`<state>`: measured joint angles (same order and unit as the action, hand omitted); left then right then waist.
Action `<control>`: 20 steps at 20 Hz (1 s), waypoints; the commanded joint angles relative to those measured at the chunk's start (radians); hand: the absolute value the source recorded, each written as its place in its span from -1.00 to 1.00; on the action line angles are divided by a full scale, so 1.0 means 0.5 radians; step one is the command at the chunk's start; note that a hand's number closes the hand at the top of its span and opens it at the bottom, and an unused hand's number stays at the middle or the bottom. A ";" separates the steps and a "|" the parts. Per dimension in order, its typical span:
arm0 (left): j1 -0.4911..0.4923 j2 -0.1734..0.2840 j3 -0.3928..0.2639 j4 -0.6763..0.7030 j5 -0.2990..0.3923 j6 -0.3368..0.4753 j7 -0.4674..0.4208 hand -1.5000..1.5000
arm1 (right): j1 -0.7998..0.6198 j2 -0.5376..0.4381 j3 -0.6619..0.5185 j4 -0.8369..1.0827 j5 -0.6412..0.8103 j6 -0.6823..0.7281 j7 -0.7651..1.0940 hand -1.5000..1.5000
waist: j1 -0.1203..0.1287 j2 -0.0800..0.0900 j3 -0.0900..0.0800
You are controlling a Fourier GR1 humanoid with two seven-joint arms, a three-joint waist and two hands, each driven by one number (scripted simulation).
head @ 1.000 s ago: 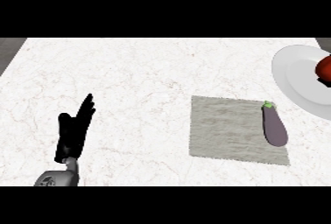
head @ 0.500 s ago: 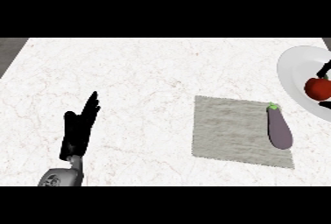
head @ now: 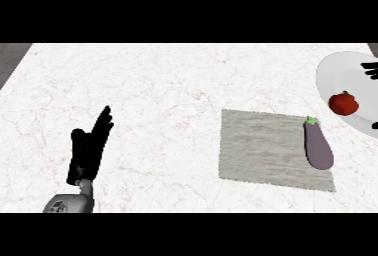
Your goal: Pick the bell pepper from the placemat and place it in the plate
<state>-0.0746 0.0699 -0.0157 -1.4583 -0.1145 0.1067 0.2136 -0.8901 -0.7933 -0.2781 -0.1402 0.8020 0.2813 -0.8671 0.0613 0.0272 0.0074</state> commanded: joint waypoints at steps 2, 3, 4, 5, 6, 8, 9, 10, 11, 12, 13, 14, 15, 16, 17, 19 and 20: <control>0.003 0.022 0.028 0.029 0.007 -0.005 0.003 0.00 | -0.085 -0.045 -0.323 0.135 -0.344 0.412 -0.169 -1.00 | -0.037 -0.010 -0.001; 0.057 0.022 0.027 -0.039 0.021 -0.009 0.002 0.00 | -0.042 -0.076 -0.362 0.177 -0.382 0.438 -0.148 -1.00 | -0.010 -0.008 0.003; 0.010 -0.016 0.026 -0.009 0.016 0.027 0.011 0.00 | -0.078 -0.109 -0.399 0.196 -0.423 0.515 -0.095 -1.00 | -0.027 -0.006 0.000; 0.053 -0.023 -0.025 -0.018 -0.045 0.044 -0.033 0.00 | -0.077 -0.123 -0.420 0.208 -0.447 0.561 -0.082 -1.00 | -0.019 -0.005 0.001; 0.001 -0.009 -0.003 -0.044 0.005 0.007 0.036 0.00 | -0.116 -0.146 -0.431 0.220 -0.462 0.639 -0.030 -1.00 | -0.003 0.000 0.002; 0.006 -0.014 -0.012 -0.021 -0.010 0.013 0.024 0.00 | -0.028 -0.168 -0.454 0.225 -0.490 0.684 -0.086 -1.00 | -0.014 0.009 0.006; -0.010 -0.012 -0.004 0.000 -0.016 0.022 0.004 0.00 | -0.052 -0.176 -0.464 0.226 -0.504 0.730 -0.041 -1.00 | -0.013 0.010 0.004; 0.017 -0.004 0.013 0.012 -0.007 0.019 -0.044 0.00 | -0.025 -0.202 -0.446 0.211 -0.488 0.756 -0.045 -1.00 | -0.004 0.014 0.004; 0.012 -0.020 -0.018 0.000 -0.027 0.027 0.023 0.00 | -0.037 -0.148 -0.460 0.201 -0.508 0.765 -0.048 -1.00 | -0.008 0.004 0.004; -0.010 -0.010 0.006 -0.010 -0.004 0.018 0.002 0.00 | 0.024 -0.159 -0.450 0.198 -0.500 0.780 -0.083 -1.00 | -0.008 0.013 0.007; 0.042 0.014 0.015 -0.042 0.022 -0.018 -0.003 0.00 | 0.011 -0.195 -0.463 0.193 -0.518 0.842 -0.061 -1.00 | -0.003 0.001 0.005; 0.045 -0.012 -0.013 -0.016 0.001 -0.004 0.003 0.00 | 0.036 -0.144 -0.468 0.177 -0.527 0.805 -0.089 -1.00 | -0.005 0.006 0.006; 0.023 0.011 -0.016 -0.017 -0.010 -0.017 0.022 0.00 | 0.052 -0.135 -0.472 0.166 -0.534 0.811 -0.098 -1.00 | -0.009 0.008 0.007; 0.067 -0.011 -0.010 -0.029 -0.011 0.012 -0.044 0.00 | 0.053 -0.149 -0.462 0.139 -0.529 0.829 -0.111 -1.00 | 0.001 0.005 0.006; -0.061 -0.024 -0.017 -0.007 -0.029 0.031 0.035 0.00 | 0.047 -0.122 -0.466 0.128 -0.539 0.853 -0.127 -1.00 | -0.028 0.009 0.008; 0.022 -0.019 0.001 -0.001 0.008 0.005 -0.019 0.00 | 0.069 -0.136 -0.464 0.102 -0.546 0.840 -0.108 -1.00 | -0.001 0.011 0.007; 0.013 -0.007 0.000 -0.025 0.007 -0.002 0.009 0.00 | 0.106 -0.100 -0.466 0.093 -0.553 0.825 -0.145 -1.00 | -0.005 0.007 0.008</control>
<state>-0.0689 0.0641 -0.0184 -1.4648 -0.1173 0.1111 0.2140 -0.8744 -0.8505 -0.5073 -0.0825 0.5359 0.5167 -0.7822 0.0570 0.0310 0.0106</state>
